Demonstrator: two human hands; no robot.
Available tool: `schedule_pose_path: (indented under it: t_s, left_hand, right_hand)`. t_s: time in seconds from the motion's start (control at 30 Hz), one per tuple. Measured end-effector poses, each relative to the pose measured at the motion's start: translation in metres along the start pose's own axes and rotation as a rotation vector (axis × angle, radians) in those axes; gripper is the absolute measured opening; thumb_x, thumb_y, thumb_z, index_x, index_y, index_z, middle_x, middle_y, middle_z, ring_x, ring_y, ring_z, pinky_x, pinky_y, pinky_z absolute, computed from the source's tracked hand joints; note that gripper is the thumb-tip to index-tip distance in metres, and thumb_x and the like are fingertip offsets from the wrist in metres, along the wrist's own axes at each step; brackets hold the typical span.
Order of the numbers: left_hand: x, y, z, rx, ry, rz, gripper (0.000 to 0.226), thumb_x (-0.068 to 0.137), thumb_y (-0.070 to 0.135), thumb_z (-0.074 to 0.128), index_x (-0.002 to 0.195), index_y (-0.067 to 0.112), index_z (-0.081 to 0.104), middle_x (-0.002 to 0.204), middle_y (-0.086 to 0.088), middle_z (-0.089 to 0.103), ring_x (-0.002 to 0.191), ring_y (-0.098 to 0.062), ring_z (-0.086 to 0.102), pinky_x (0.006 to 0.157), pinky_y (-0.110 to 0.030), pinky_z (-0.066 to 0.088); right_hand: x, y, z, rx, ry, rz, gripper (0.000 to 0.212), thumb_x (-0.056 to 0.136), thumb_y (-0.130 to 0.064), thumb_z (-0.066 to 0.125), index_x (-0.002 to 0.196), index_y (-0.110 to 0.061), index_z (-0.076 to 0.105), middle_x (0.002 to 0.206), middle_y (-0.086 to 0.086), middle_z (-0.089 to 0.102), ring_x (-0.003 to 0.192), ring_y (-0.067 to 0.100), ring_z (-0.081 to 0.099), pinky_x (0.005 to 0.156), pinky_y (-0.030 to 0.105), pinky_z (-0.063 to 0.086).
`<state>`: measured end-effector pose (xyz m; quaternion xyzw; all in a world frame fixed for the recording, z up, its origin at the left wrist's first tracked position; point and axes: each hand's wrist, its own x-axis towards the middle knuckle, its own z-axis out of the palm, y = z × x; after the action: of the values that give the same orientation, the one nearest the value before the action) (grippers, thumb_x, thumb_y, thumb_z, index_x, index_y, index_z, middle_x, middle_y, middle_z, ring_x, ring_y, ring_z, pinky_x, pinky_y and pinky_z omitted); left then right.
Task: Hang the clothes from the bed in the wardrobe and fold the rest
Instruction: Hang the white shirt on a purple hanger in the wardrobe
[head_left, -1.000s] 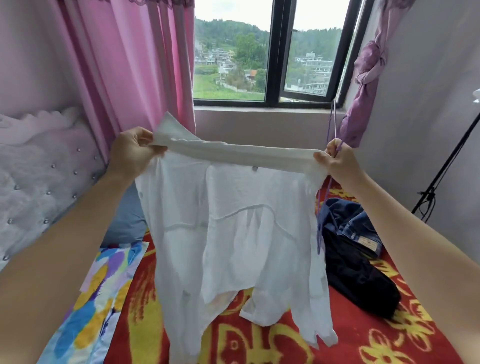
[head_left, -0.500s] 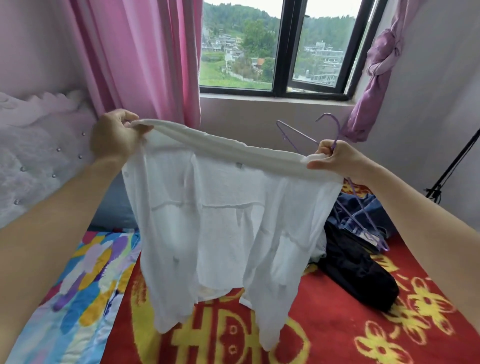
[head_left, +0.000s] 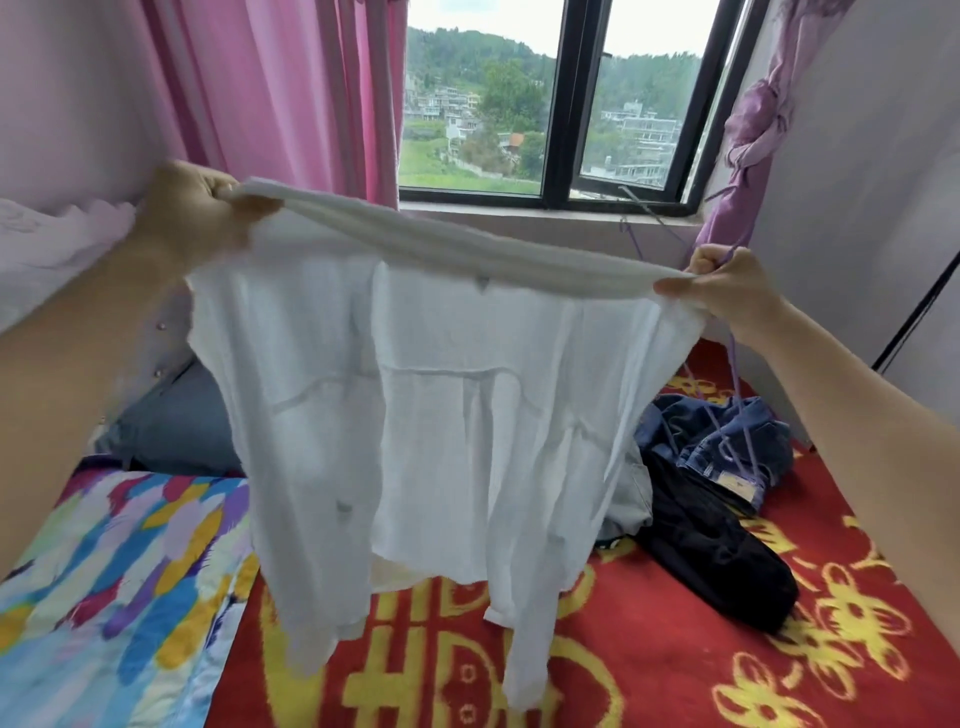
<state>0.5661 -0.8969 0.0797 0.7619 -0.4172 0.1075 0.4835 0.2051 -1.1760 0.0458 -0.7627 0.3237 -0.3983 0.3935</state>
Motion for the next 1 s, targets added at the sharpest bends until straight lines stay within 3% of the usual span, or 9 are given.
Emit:
schedule_pose_path:
  t_s: [0.13,0.3,0.37,0.43,0.5,0.57,0.7,0.83,1.0]
  left_hand:
    - [0.012,0.000,-0.001,-0.151,0.080,-0.154,0.048,0.089,0.030,0.063,0.042,0.019,0.061,0.032,0.019,0.045,0.031,0.002,0.041,0.039,-0.005,0.030]
    - [0.011,-0.012,0.017,-0.136,0.125,-0.266,0.036,0.091,0.032,0.059,0.060,0.014,0.053,0.031,0.020,0.045,0.030,0.005,0.039,0.036,-0.010,0.028]
    - [0.006,-0.018,0.034,-0.034,0.087,-0.328,0.031,0.094,0.030,0.054,0.074,0.007,0.062,0.050,0.011,0.063,0.053,0.010,0.056,0.046,-0.018,0.034]
    - [-0.005,-0.019,0.057,0.092,-0.003,-0.377,0.031,0.095,0.028,0.051,0.080,0.003,0.060,0.090,-0.018,0.067,0.101,-0.025,0.063,0.069,-0.025,0.041]
    - [-0.020,-0.006,0.078,0.162,-0.062,-0.379,0.033,0.094,0.030,0.052,0.099,-0.001,0.060,0.116,-0.025,0.059,0.114,-0.037,0.053,0.093,-0.037,0.042]
    - [-0.041,0.018,0.095,0.011,-0.092,-0.276,0.031,0.092,0.025,0.057,0.111,0.000,0.059,0.111,-0.019,0.062,0.100,-0.027,0.060,0.089,-0.037,0.047]
    - [-0.099,0.062,0.120,-0.553,-0.464,-0.126,0.012,0.086,0.006,0.062,0.074,0.007,0.065,0.055,-0.001,0.062,0.040,-0.007,0.053,0.040,-0.016,0.040]
    - [-0.126,0.069,0.135,-0.651,-0.656,-0.138,0.009,0.085,0.013,0.065,0.090,0.017,0.058,0.082,0.000,0.063,0.073,-0.011,0.061,0.064,-0.023,0.048]
    - [-0.132,0.060,0.143,-0.664,-0.284,-0.155,0.021,0.080,0.020,0.072,0.087,0.022,0.052,0.082,0.004,0.060,0.063,0.007,0.059,0.060,-0.011,0.046]
  right_hand:
    - [0.003,-0.015,0.001,0.148,0.163,-0.014,0.055,0.077,0.002,0.070,0.055,-0.020,0.025,0.030,-0.018,0.032,0.028,-0.002,0.031,0.035,0.011,0.029]
    - [-0.002,-0.027,0.002,0.190,0.043,0.150,0.063,0.076,0.002,0.071,0.033,-0.022,0.031,0.034,-0.012,0.029,0.038,0.008,0.033,0.054,0.026,0.046]
    - [-0.010,-0.039,0.009,0.205,0.016,0.219,0.056,0.076,0.000,0.072,0.037,-0.023,0.038,0.031,-0.010,0.037,0.030,0.005,0.040,0.043,0.018,0.045]
    - [-0.015,-0.055,0.023,0.230,0.023,0.253,0.040,0.076,-0.002,0.071,0.051,-0.015,0.044,0.030,-0.008,0.044,0.026,0.004,0.044,0.034,0.014,0.041]
    - [-0.018,-0.070,0.042,0.273,0.044,0.264,0.034,0.076,0.001,0.071,0.057,-0.011,0.045,0.031,-0.005,0.046,0.027,0.004,0.046,0.033,0.014,0.040]
    - [-0.020,-0.081,0.064,0.294,0.045,0.279,0.033,0.073,0.004,0.072,0.058,-0.010,0.046,0.039,0.001,0.049,0.034,0.008,0.051,0.040,0.018,0.048]
    - [-0.027,-0.090,0.101,0.278,0.028,0.271,0.039,0.072,0.013,0.068,0.053,-0.010,0.043,0.047,0.004,0.044,0.044,0.013,0.047,0.039,0.017,0.043]
    - [-0.036,-0.097,0.131,0.260,-0.094,0.265,0.047,0.073,0.015,0.064,0.050,-0.013,0.034,0.049,0.001,0.030,0.035,0.009,0.040,0.036,0.015,0.037]
    - [-0.043,-0.096,0.150,0.302,-0.183,0.244,0.050,0.074,0.016,0.060,0.048,-0.015,0.031,0.043,-0.002,0.030,0.032,0.007,0.037,0.038,0.017,0.040]
